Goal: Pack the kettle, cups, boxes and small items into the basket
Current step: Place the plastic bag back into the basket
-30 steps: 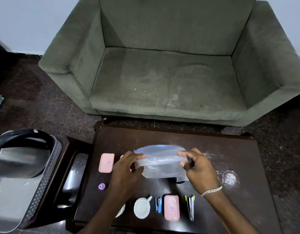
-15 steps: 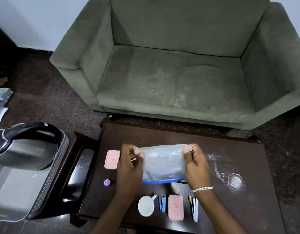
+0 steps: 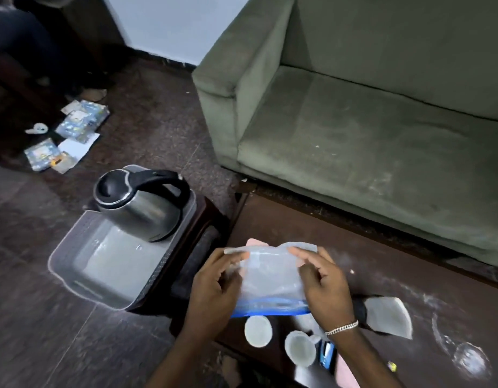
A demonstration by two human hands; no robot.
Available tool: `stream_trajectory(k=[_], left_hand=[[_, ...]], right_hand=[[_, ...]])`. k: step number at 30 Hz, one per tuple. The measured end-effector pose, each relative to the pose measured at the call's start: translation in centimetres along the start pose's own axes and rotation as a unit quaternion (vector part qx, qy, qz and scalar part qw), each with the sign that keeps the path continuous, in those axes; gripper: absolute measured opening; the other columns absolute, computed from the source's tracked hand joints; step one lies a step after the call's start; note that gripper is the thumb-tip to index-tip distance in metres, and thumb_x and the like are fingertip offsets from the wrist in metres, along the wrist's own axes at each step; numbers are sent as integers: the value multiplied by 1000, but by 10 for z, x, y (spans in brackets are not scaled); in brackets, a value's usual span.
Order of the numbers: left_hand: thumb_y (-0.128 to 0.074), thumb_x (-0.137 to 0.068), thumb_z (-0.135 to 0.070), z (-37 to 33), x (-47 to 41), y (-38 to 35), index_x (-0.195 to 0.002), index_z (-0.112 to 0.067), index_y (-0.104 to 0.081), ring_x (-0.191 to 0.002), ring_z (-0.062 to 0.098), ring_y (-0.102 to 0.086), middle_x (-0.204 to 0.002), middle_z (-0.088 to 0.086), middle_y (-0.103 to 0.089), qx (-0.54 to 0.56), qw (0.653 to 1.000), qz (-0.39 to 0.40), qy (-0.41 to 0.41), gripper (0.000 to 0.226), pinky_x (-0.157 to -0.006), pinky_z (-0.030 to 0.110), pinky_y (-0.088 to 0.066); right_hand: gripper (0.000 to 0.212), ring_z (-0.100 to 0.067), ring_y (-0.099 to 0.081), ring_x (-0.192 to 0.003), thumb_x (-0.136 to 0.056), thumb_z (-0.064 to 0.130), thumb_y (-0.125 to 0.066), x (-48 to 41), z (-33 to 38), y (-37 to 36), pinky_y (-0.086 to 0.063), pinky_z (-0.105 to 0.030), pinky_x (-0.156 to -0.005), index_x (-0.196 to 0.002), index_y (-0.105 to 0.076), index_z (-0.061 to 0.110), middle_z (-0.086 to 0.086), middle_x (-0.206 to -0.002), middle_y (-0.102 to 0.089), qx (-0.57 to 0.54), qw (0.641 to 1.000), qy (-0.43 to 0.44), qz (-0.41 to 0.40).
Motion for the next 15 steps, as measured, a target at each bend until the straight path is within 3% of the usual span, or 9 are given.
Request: stream_trajectory(k=[2, 5, 7, 9, 11, 13, 15], left_hand=[[-71, -85, -15, 21, 2, 32, -123, -29, -72, -116, 9, -65, -127, -16, -62, 3, 1000, 5, 23, 41, -88, 29, -57], [-78, -81, -21, 44, 3, 82, -132, -33, -68, -124, -1, -58, -133, -23, -57, -16, 999, 17, 41, 54, -95, 12, -47], [-77, -78, -17, 60, 3, 118, -131, -36, -67, -117, -3, -59, -131, -24, -56, -26, 998, 16, 58, 56, -90, 11, -48], [-76, -78, -13, 81, 2, 158, -125, -35, -70, -114, -2, -60, -127, -25, -57, -31, 996, 1, 80, 52, -85, 10, -48], [-80, -80, -5, 103, 1, 195, -117, -32, -74, -116, -7, -58, -127, -21, -58, -67, 994, -12, 89, 46, -84, 6, -45], [-81, -81, 6, 126, -2, 226, -115, -28, -76, -117, -11, -57, -127, -14, -60, -122, 988, -13, 96, 48, -85, 4, -42], [-80, -81, 9, 149, -8, 253, -118, -25, -77, -114, -6, -58, -128, -11, -61, -176, 979, -7, 106, 51, -85, 2, -41]], right_hand=[[35, -7, -63, -111, -91, 9, -72, -5, 3, -36, -50, -27, -98, -117, -74, 31, 14, -114, -63, -3, 999, -21, 50], [50, -11, -59, -117, -86, 10, -78, -9, 16, -95, -48, -29, -102, -130, -67, 30, 4, -124, -57, -1, 989, -37, 144], [54, -2, -56, -114, -85, 6, -78, -8, 28, -137, -43, -21, -101, -134, -65, 26, 5, -123, -55, 14, 981, -24, 191], [55, 9, -54, -88, -84, 4, -77, -5, 41, -180, -40, -10, -86, -134, -65, 22, 14, -107, -49, 36, 975, -6, 217], [51, 8, -52, -81, -83, 1, -76, 0, 51, -222, -36, -2, -81, -132, -67, 16, 11, -106, -48, 60, 971, 3, 231], [47, 3, -55, -95, -86, 1, -71, 6, 60, -263, -37, -2, -90, -132, -66, 10, 1, -117, -52, 78, 965, 18, 251], [48, -16, -57, -119, -90, 8, -65, 13, 65, -306, -39, -15, -106, -138, -61, 10, -5, -137, -49, 112, 952, 22, 284]])
Point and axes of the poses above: each hand's wrist, its own x-axis away from the middle knuckle, its own y-axis out of the back of the hand, z = x × y, the point moved 10 cm from there along -x, towards the middle knuckle
